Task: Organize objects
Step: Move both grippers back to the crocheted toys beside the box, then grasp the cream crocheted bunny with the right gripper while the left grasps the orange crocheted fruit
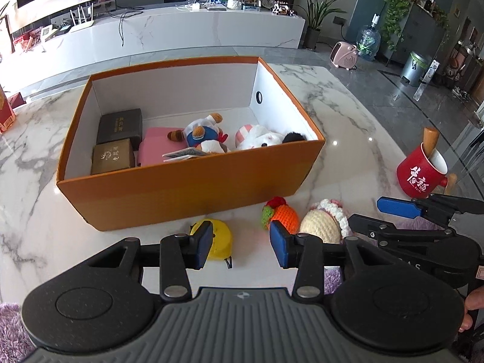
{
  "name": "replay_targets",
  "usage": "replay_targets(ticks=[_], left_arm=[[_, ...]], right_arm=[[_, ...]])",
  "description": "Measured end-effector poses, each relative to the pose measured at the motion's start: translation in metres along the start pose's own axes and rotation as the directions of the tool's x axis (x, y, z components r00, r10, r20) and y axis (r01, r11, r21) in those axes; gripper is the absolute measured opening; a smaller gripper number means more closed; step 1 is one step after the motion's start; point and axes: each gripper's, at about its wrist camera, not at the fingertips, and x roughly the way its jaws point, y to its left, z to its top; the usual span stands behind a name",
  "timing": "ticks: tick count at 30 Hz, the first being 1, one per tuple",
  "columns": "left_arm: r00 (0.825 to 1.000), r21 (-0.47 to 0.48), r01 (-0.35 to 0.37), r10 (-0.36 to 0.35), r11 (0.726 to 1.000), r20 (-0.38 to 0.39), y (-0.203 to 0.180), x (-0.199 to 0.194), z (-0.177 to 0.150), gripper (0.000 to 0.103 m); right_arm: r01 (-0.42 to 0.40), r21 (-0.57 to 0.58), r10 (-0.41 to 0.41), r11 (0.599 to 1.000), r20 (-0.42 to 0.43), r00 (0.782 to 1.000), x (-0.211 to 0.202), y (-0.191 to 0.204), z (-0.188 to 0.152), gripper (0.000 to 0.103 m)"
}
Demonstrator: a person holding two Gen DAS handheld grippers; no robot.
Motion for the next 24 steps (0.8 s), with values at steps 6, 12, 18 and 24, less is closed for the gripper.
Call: replay_targets(ticks=[6,12,18,24], left_arm=[[0.998,0.036,-0.027,0.029,0.999,-0.055,-0.006,0.015,-0.014,0.049],[0.996,0.031,-0.016,0.019,0.999,-0.084,-0.006,0.022,-0.017,0.049],[0.994,0.026,-0.017,0.019,1.0,-0.103,-0.005,0.029,-0.017,0.05],[0.993,0.03,-0.01,0.014,0.999,-0.115,-0.005,0.033,-0.018,0.05]], right_arm=[[-0.02,0.005,0.021,1.0,-0.059,0.998,0.014,-0.004,-0.012,0.059],[-0.033,-0.002,0.032,0.999,-0.091,0.995,0.024,-0.001,-0.013,0.063],[-0.049,-0.024,0.045,0.999,-0.116,0.992,0.034,0.003,-0.011,0.071],[-0.033,-0.084,0.022,0.996,-0.129,0.991,0.041,0.012,-0.011,0.076]])
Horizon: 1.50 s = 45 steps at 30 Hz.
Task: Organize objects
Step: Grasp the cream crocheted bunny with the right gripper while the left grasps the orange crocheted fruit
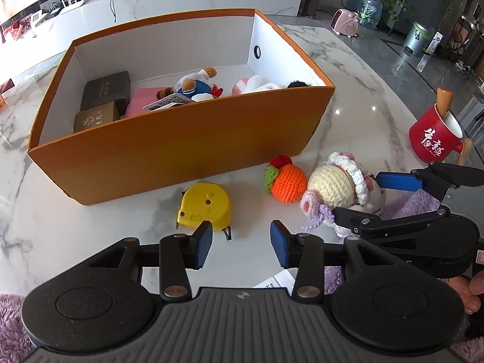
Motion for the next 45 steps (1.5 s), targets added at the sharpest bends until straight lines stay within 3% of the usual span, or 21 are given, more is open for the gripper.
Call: replay_targets(ticks=[6,9,14,20,21,23,24,27,31,32,33,34,37,42,45], left_arm=[[1.0,-0.006,0.003,-0.003,1.0,-0.001,0.003,0.001,0.001,0.05],[1.0,-0.007,0.006,-0.006,1.0,0.006,0.007,0.002,-0.001,0.056],[1.0,0.002,0.011,-0.011,1.0,0.015,0.008,0.0,-0.003,0.06],[0.999,0.019,0.035,-0.036,0.999,0.018,0.005,0.001,-0.005,0.06],[0.999,0.024,0.04,-0.04,0.999,0.019,0.004,0.002,-0.004,0.06],[0.999,0.038,0.046,-0.047,0.998,0.02,0.0,0.005,-0.002,0.06],[0.999,0.047,0.049,-0.05,0.998,0.02,-0.003,0.007,-0.001,0.06],[0.998,0.075,0.061,-0.063,0.995,0.023,-0.012,0.012,0.003,0.06],[0.997,0.1,0.075,-0.077,0.992,0.02,-0.019,0.021,0.011,0.06],[0.997,0.11,0.079,-0.081,0.991,0.02,-0.021,0.023,0.012,0.06],[0.996,0.119,0.082,-0.084,0.99,0.017,-0.023,0.026,0.014,0.06],[0.996,0.129,0.085,-0.087,0.988,0.013,-0.024,0.029,0.015,0.06],[0.995,0.134,0.095,-0.096,0.986,0.004,-0.027,0.038,0.019,0.06],[0.994,0.098,0.106,-0.105,0.99,-0.009,-0.026,0.053,0.03,0.06],[0.995,0.088,0.1,-0.098,0.991,-0.025,-0.026,0.062,0.036,0.06]], right_arm=[[0.03,-0.039,-0.03,0.999,-0.02,0.999,0.006,0.007,0.002,0.078],[0.048,-0.056,-0.05,0.997,-0.03,0.998,0.009,0.01,0.002,0.078],[0.088,-0.092,-0.091,0.992,-0.032,0.995,0.012,0.017,0.002,0.073],[0.048,-0.008,-0.048,0.999,-0.002,0.999,0.001,0.004,0.001,0.054],[0.04,0.014,-0.04,0.999,0.005,0.999,-0.001,0.0,0.001,0.049],[0.019,0.054,-0.02,0.998,0.02,1.0,-0.007,-0.005,0.004,0.03],[0.02,0.069,-0.021,0.997,0.021,1.0,-0.01,-0.007,0.006,0.029],[0.039,0.054,-0.04,0.998,0.015,0.999,-0.014,-0.01,0.008,0.03],[-0.03,0.076,0.029,0.997,0.016,0.999,-0.021,-0.022,0.012,0.032],[-0.054,0.06,0.053,0.997,0.014,0.998,-0.023,-0.025,0.014,0.035],[-0.058,0.025,0.057,0.998,0.005,0.998,-0.024,-0.024,0.016,0.05],[-0.045,-0.015,0.045,0.999,0.0,0.999,-0.025,-0.022,0.017,0.058],[-0.026,-0.089,0.023,0.996,-0.027,0.999,-0.022,-0.022,0.019,0.058],[-0.114,-0.081,0.109,0.99,-0.065,0.992,-0.012,-0.025,0.018,0.061],[-0.119,-0.139,0.108,0.983,-0.082,0.991,-0.004,-0.015,0.016,0.065]])
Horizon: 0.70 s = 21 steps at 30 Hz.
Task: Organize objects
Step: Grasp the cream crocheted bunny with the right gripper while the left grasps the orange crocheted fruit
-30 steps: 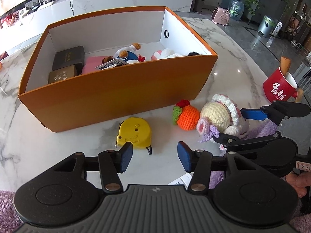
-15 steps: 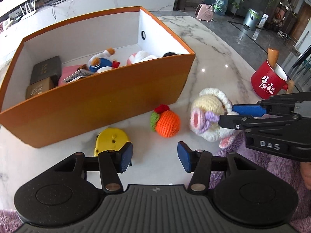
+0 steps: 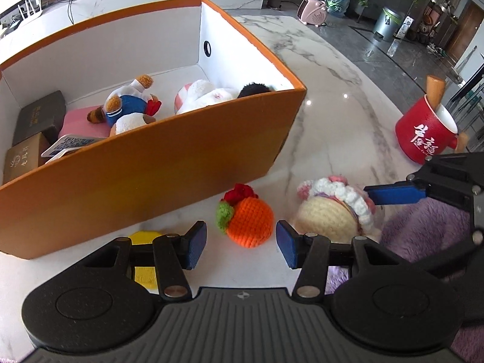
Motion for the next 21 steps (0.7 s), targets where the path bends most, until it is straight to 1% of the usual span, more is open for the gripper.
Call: replay_targets(ticks=[2,6,10,12,13,15,18,19,21], left_arm=[[1.0,0.001,-0.004,0.004,1.0,-0.009,0.0,0.006,0.004,0.06],[1.0,-0.004,0.008,-0.008,1.0,-0.027,0.001,0.016,0.006,0.06],[0.999,-0.026,0.023,-0.024,0.999,-0.039,0.004,0.024,0.008,0.059],[0.999,-0.029,0.013,-0.014,0.999,-0.047,0.004,0.029,0.009,0.058],[0.999,-0.037,0.012,-0.013,0.999,-0.051,0.006,0.031,0.009,0.056],[0.998,-0.067,0.03,-0.034,0.997,-0.059,0.01,0.032,0.009,0.054],[0.997,-0.086,0.033,-0.038,0.996,-0.06,0.015,0.03,0.009,0.053],[0.998,-0.09,0.027,-0.033,0.996,-0.061,0.016,0.029,0.008,0.052],[0.998,-0.095,0.02,-0.026,0.995,-0.058,0.018,0.024,0.006,0.052]], right_arm=[[0.007,-0.038,-0.007,0.999,-0.007,1.0,0.004,0.006,0.002,0.066],[0.018,-0.069,-0.019,0.997,-0.022,1.0,0.013,0.01,0.004,0.069],[0.006,-0.056,-0.008,0.998,-0.031,0.999,0.018,0.007,0.006,0.07],[0.003,-0.055,-0.004,0.998,-0.033,0.999,0.02,0.007,0.006,0.07],[0.001,-0.055,-0.003,0.999,-0.034,0.999,0.02,0.007,0.006,0.07],[-0.002,-0.05,0.0,0.999,-0.035,0.999,0.021,0.006,0.007,0.07],[0.012,-0.066,-0.015,0.998,-0.046,0.999,0.026,0.01,0.007,0.068],[0.03,-0.084,-0.034,0.996,-0.049,0.998,0.027,0.014,0.007,0.063],[0.078,-0.119,-0.085,0.99,-0.05,0.995,0.03,0.021,0.006,0.06]])
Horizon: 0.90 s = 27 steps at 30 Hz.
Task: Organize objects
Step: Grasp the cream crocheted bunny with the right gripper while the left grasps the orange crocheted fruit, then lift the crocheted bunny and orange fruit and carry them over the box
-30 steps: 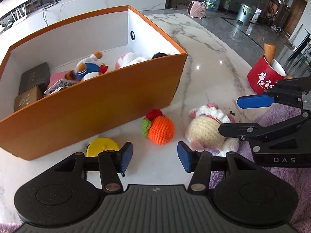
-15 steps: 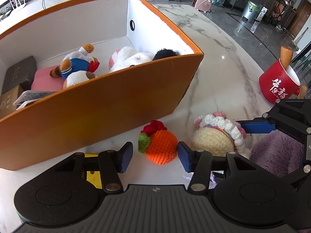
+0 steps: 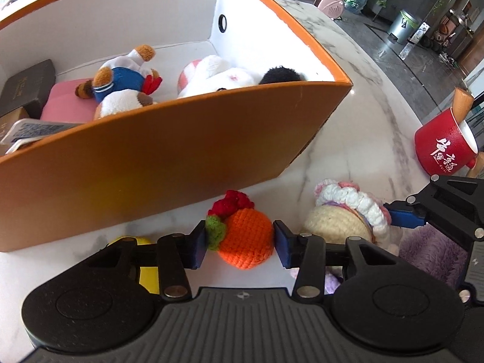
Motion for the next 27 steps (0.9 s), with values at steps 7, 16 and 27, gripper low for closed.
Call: replay_targets(ticks=[7,16,27], left_arm=[[1.0,0.002,0.001,-0.001,1.0,0.024,0.002,-0.026,-0.012,0.052],[0.996,0.033,0.014,-0.017,0.999,0.088,-0.01,-0.071,-0.022,0.052],[0.987,0.077,0.022,-0.034,0.997,0.158,-0.015,-0.116,-0.013,0.052]], right_arm=[[0.016,0.021,-0.016,1.0,0.009,1.0,-0.003,0.0,-0.003,0.056],[0.093,0.022,-0.094,0.995,0.058,0.994,-0.019,0.008,-0.011,0.054],[0.173,-0.093,-0.156,0.981,0.161,0.975,-0.069,0.017,0.0,0.053]])
